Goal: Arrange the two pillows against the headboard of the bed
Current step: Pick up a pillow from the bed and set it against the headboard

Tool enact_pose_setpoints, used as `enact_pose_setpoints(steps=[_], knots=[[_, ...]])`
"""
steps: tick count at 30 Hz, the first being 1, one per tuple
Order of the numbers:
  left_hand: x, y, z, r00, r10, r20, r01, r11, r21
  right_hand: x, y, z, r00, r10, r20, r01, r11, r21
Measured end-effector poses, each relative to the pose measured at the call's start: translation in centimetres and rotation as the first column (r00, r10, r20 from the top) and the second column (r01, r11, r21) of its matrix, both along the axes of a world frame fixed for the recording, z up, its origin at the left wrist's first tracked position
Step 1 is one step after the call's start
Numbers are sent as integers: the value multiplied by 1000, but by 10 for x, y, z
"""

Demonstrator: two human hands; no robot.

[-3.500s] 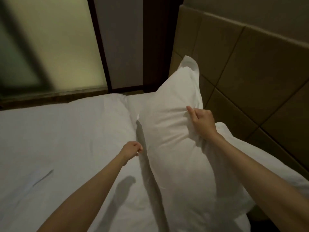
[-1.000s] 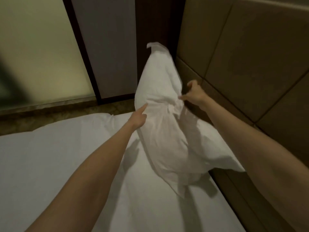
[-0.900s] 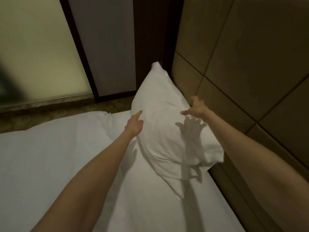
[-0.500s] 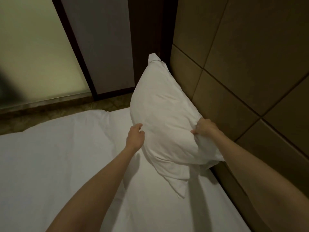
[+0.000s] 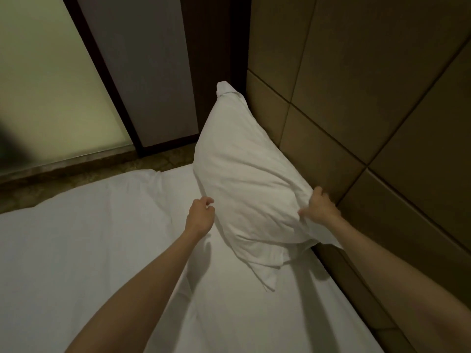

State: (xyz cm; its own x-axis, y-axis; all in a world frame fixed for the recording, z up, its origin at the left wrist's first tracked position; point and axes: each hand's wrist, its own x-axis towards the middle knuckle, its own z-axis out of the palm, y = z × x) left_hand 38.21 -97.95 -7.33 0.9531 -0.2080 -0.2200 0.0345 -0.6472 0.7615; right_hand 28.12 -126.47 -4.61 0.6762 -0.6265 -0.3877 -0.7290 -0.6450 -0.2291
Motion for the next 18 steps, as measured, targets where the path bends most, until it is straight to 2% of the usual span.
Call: enact_pose_setpoints(steps=[2,3,5,6,8,9,10,11,12,13,14,15,16,18], knots=[[-7,2,5,1000,0,2,0,1000,1,2,6,2,998,57,-35,-55,997,55],[-10,4,9,1000,2,6,-2,1000,2,7,10,11,996,91,-4,-90,994,63],[-13,8,22,1000,4,28,-5,1000,8,26,15,42,974,19,224,-41,995,95],[-13,9,29,999,6,45,-7,1000,13,37,16,60,924,-62,376,17,992,123],[-12,11,44,997,19,78,-20,1000,18,51,18,89,760,-189,622,107,980,167],[-13,12,50,996,26,91,-28,1000,15,52,20,97,686,-225,692,124,973,194],[-14,14,53,995,31,99,-32,999,11,48,23,101,670,-225,708,118,973,198],[-15,15,55,994,32,103,-33,999,10,43,23,101,717,-192,670,87,978,187],[-19,17,57,994,26,106,-28,1000,15,31,23,99,809,-150,568,46,980,193],[-22,18,57,995,19,102,-21,1000,22,18,21,95,915,-104,390,16,975,222],[-25,19,56,996,16,93,-19,999,26,6,19,90,982,-34,188,-8,976,220],[-30,19,57,996,9,87,-12,1000,25,-9,17,90,999,42,25,-46,982,186],[-33,18,59,997,5,80,-6,1000,22,-17,14,92,993,117,-24,-113,982,150],[-40,14,67,997,0,76,-1,1000,19,-19,11,116,958,144,250,-163,985,57]])
